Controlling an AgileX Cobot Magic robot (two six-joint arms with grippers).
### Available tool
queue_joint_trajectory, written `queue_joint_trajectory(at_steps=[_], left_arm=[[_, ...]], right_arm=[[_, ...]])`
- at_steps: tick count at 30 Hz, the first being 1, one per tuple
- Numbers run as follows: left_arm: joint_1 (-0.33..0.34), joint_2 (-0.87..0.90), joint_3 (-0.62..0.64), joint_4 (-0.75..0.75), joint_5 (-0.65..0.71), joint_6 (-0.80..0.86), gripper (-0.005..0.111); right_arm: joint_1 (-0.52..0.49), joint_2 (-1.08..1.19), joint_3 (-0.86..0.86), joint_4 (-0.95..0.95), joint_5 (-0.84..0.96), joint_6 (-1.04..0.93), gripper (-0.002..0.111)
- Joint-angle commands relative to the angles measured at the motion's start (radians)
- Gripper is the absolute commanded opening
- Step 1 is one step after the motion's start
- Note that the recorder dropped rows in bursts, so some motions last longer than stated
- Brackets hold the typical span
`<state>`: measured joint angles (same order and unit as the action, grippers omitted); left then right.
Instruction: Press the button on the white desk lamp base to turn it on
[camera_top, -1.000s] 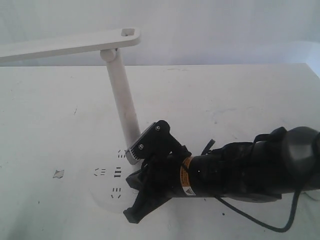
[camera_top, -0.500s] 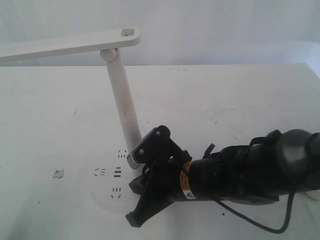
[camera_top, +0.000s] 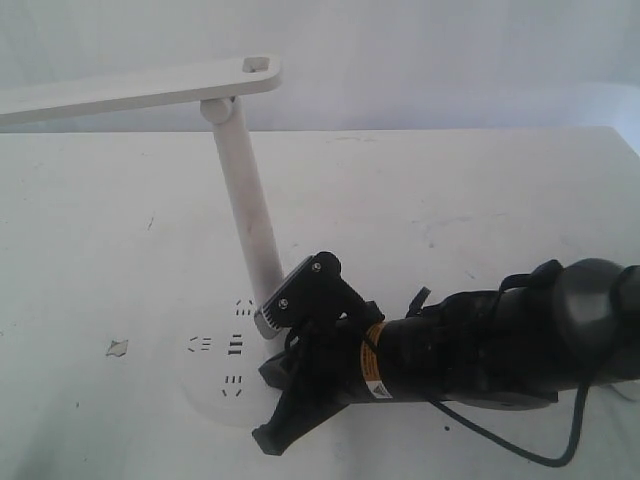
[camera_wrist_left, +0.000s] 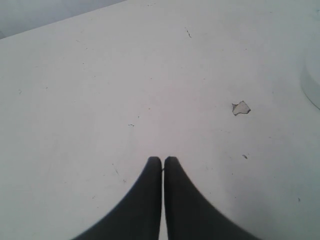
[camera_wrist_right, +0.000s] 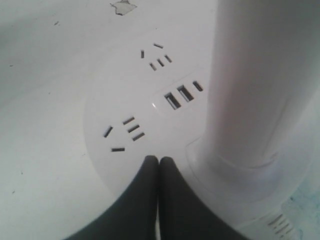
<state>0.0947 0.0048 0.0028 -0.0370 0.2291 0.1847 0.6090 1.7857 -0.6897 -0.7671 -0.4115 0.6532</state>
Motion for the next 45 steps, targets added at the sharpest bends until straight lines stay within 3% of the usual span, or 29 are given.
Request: queue_joint_trajectory(at_steps=[1,10,16,23,31,40,45], left_arm=[[0.002,-0.005,-0.003,-0.005,-0.004,-0.001,0.001],[0.002,-0.005,-0.003,-0.005,-0.004,-0.001,0.001],[0.002,-0.005,-0.003,-0.005,-0.004,-0.001,0.001],[0.002,-0.005,-0.003,-0.005,-0.004,-0.001,0.001],[0.002,-0.005,-0.003,-0.005,-0.004,-0.001,0.001],[0.002,-0.005,-0.003,-0.005,-0.004,-0.001,0.001],[0.002,-0.005,-0.003,-0.005,-0.004,-0.001,0.001]], right_arm=[[-0.001,0.018,0.005,-0.012,0.006,0.006,0.0],[-0.001,0.06,0.005,-0.015,0.023,0.023,0.0],[0.025,0.06,0.005,-0.017,0.208,0.032,0.0],[0.049,0.06,0.005,-0.015,0.231,0.038,0.0],[0.049,0.06,0.003,-0.007,0.38,0.069,0.0],[0.049,-0.106,0.003,0.001,-0.022,0.065,0.0],[0.049,-0.317,0.017,0.001,-0.013,0.043,0.0]])
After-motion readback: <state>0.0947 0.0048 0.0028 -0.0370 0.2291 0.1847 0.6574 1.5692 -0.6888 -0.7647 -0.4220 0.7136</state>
